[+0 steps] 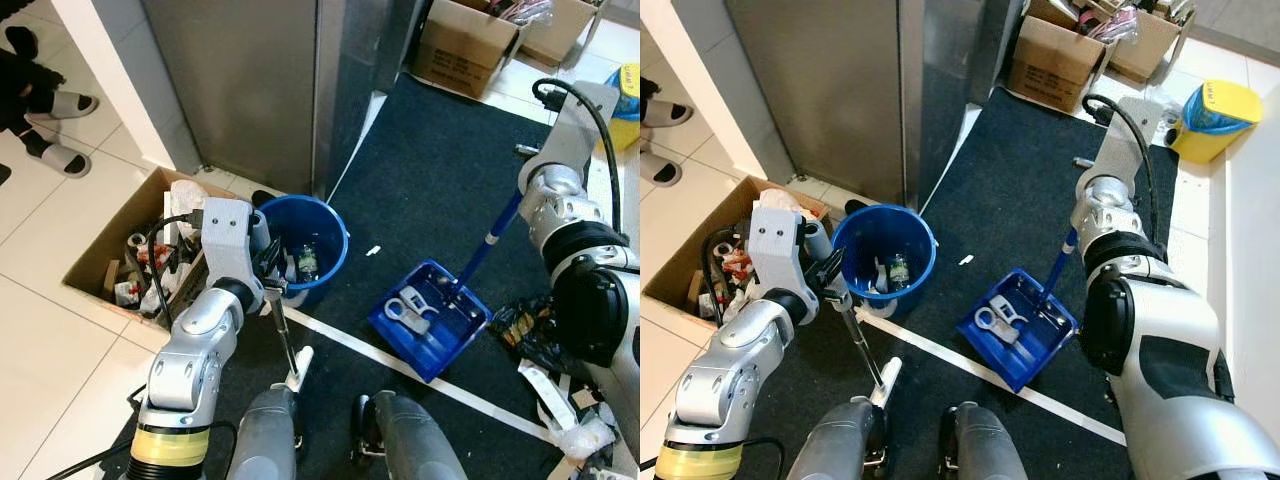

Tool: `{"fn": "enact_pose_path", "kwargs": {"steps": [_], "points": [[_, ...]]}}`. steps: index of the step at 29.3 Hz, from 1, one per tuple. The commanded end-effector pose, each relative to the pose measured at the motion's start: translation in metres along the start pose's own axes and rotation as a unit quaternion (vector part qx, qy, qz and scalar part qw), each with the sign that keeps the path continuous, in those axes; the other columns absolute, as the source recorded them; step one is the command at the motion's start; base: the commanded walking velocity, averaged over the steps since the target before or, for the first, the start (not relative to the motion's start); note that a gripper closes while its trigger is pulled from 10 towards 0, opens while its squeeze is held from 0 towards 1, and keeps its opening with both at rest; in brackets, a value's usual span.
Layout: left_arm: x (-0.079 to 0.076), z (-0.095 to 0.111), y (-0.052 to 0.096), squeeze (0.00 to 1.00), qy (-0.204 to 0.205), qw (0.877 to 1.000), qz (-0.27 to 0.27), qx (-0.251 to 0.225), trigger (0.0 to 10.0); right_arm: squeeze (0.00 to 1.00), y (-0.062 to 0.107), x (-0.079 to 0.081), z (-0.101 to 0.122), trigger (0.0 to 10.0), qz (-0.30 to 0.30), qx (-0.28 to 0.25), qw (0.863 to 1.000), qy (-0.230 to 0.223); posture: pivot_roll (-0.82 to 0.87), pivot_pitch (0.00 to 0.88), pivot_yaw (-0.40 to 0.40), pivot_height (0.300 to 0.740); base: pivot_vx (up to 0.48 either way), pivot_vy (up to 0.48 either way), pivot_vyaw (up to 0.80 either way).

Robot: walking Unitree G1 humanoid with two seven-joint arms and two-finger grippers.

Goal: Sweep floor

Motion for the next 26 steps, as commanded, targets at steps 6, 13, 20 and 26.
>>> {"fn": "enact_pose_path", "kwargs": {"steps": [6, 13, 20, 26], "points": [[-0.004, -0.014, 0.004, 0.00, 0.015, 0.999, -0.008, 0.032, 10.0, 0.00, 0.001, 0.002, -0.006, 10.0, -0.006, -0.006, 1.000, -0.027, 0.18, 0.124, -0.077, 0.740, 0.000, 0.000, 0.00], [-0.004, -0.015, 0.005, 0.00, 0.016, 0.999, -0.007, 0.033, 10.0, 0.00, 0.002, 0.003, -0.014, 10.0, -0.007, 0.001, 0.999, -0.035, 0.18, 0.131, -0.077, 0.740, 0.000, 0.000, 0.00], [-0.005, -0.015, 0.007, 0.00, 0.017, 0.999, -0.009, 0.035, 10.0, 0.00, 0.007, 0.020, -0.026, 10.0, 0.021, 0.006, 0.998, -0.066, 0.18, 0.137, -0.077, 0.740, 0.000, 0.000, 0.00], [-0.005, -0.014, 0.007, 0.00, 0.017, 0.999, -0.008, 0.034, 10.0, 0.00, 0.009, 0.024, -0.036, 10.0, 0.023, 0.014, 0.998, -0.060, 0.19, 0.139, -0.078, 0.740, 0.000, 0.000, 0.00]]}}
Point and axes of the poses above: a point about 5 cm out from each wrist's last joint towards the gripper, its own y axis pointing back from the gripper into the wrist, its own z axis along the axis of the wrist's last joint, x = y × z, the point moved 3 cm from there along -y, pointing out of the wrist towards the gripper, and after that the axes turned 6 degrees about y, right-handed, at the moved point
